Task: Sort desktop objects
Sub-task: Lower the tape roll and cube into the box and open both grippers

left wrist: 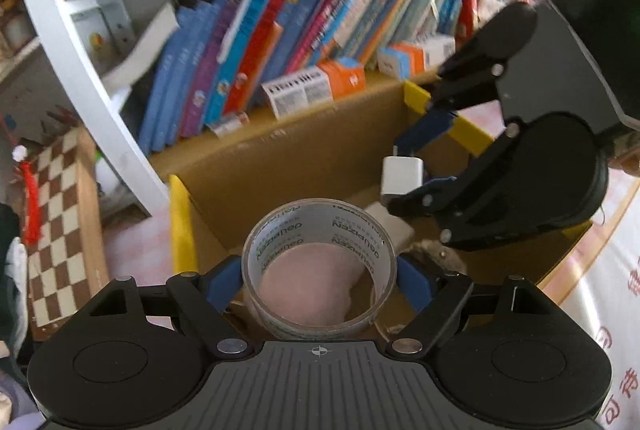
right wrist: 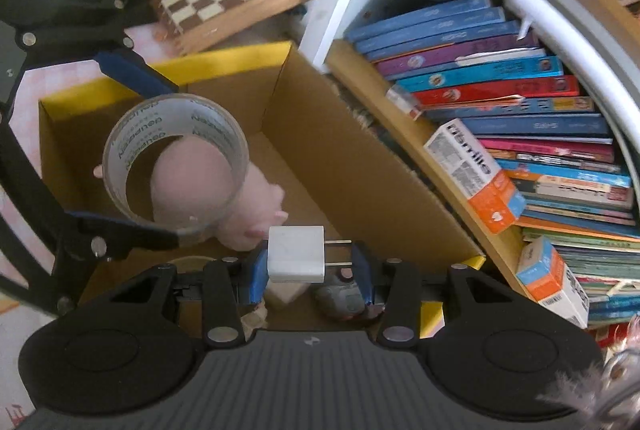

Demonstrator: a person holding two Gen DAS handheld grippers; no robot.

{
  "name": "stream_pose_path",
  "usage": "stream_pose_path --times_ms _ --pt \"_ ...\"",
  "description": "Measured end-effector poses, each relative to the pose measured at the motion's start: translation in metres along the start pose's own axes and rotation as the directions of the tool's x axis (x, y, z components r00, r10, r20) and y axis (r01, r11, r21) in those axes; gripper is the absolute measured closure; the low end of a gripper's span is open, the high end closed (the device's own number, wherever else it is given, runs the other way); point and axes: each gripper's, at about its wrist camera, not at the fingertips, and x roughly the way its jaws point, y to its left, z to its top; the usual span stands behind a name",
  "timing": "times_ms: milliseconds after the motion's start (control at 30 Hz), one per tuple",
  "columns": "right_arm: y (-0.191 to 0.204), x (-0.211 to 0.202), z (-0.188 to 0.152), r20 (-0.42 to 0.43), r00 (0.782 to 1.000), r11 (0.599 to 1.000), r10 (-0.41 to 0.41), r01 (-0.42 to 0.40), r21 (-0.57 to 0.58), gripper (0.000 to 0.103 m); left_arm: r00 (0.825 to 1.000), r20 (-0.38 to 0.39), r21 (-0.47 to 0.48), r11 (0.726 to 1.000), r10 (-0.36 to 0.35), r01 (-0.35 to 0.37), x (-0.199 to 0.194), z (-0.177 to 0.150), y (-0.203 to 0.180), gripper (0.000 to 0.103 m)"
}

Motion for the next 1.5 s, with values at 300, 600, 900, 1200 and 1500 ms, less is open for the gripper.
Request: stream_pose_path --times_ms 300,600,900,1200,1500 --pt "-0.002 0.029 -0.005 -0.088 0.991 0.995 0.104 -0.103 0.016 0.062 0.999 -0.027 0.029 0.999 -0.030 0.031 0.007 -0.002 -0.002 0.019" --pt "0.001 0.034 -0.008 -0.119 0.985 0.993 0.121 -0.120 0.021 0.062 0.999 -0.036 0.016 0.999 -0.040 0.040 0.011 -0.004 -0.001 0.017" --pt "0.000 0.031 -0.007 -0.113 0.987 0.993 0.113 -0.110 0.030 0.057 0.997 -0.058 -0.027 0.999 -0.043 0.041 0.014 -0.006 0.003 0.014" --pt "-0.003 0.015 -0.006 -0.068 0.994 0.995 0.089 -0.086 0.045 0.047 0.999 -0.035 0.015 1.000 0.003 -0.002 0.000 -0.006 -0.004 0.011" --pt "-0.002 -0.015 -0.005 -0.009 0.997 0.995 0.071 -0.070 0.069 0.046 0.999 0.033 -0.017 1.000 0.027 -0.027 -0.029 -0.005 -0.001 0.011"
